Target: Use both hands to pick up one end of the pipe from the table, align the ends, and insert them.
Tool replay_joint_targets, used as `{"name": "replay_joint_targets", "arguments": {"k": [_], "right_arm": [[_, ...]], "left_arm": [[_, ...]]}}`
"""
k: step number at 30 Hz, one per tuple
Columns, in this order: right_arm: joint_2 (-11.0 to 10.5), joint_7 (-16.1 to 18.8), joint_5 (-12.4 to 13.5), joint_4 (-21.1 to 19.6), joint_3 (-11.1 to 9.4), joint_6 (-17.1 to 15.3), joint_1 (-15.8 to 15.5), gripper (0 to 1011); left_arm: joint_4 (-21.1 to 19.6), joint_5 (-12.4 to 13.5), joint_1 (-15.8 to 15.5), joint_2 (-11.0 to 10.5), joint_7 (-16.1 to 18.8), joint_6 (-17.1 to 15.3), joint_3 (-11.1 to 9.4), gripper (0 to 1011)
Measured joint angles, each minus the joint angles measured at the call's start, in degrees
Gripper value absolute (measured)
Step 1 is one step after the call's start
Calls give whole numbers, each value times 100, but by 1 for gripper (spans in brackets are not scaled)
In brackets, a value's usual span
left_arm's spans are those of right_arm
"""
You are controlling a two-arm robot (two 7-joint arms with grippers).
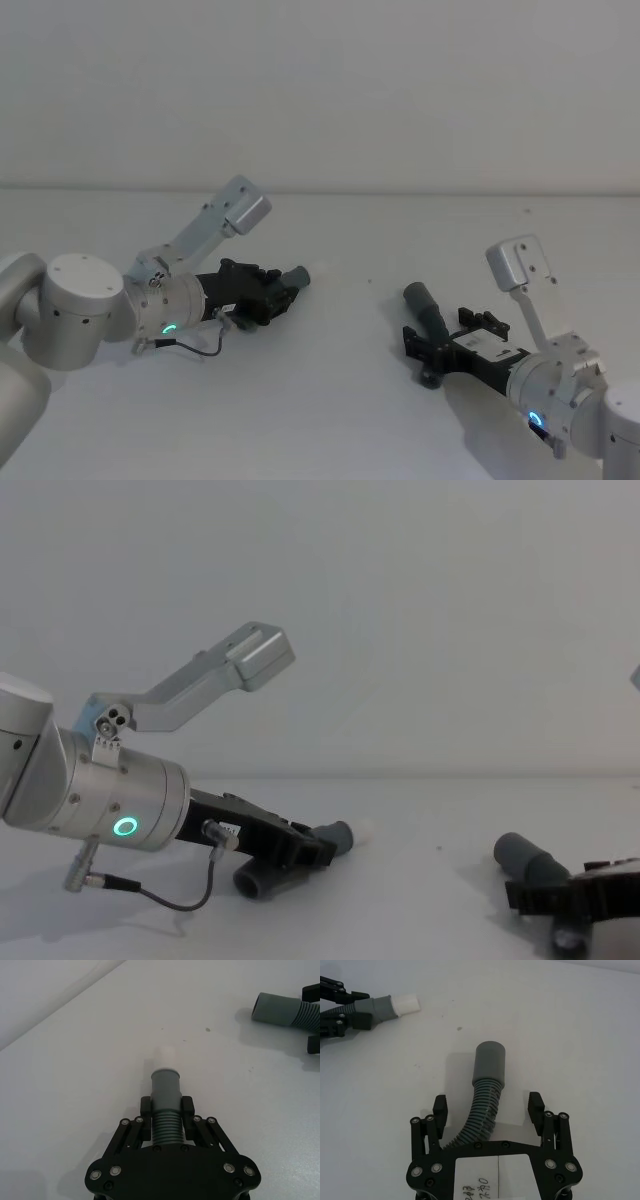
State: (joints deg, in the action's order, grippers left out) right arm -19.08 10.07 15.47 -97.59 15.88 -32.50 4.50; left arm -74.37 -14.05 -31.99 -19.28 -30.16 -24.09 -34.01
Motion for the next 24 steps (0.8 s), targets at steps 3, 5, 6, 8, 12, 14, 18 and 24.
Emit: {"name": "replay_joint_targets", "arguments": {"k": [3,5,6,8,12,14,18,24], "right_arm": [[12,-3,-4,9,-4,-7,7,892],[16,-4,-5,13,-6,-10,9,846],[21,-6,-5,16,-8,-13,11,828],[27,-7,-6,19,-9,-17,14,756],[32,-10,-8,23,-11,-22,18,642],[36,-10,-9,24,-12,-23,19,559],[39,-12,-10,26,-14,-23,21,487],[44,-15,-12,29,-19,-27,25,305]], "left_arm": [[0,0,0,0,0,0,0,347],[0,0,0,0,0,0,0,347],[0,0,0,0,0,0,0,347],[0,0,0,0,0,0,0,347],[0,0,0,0,0,0,0,347],[0,0,0,0,0,0,0,347],[0,0,0,0,0,0,0,347],[0,0,0,0,0,-1,0,347]]}}
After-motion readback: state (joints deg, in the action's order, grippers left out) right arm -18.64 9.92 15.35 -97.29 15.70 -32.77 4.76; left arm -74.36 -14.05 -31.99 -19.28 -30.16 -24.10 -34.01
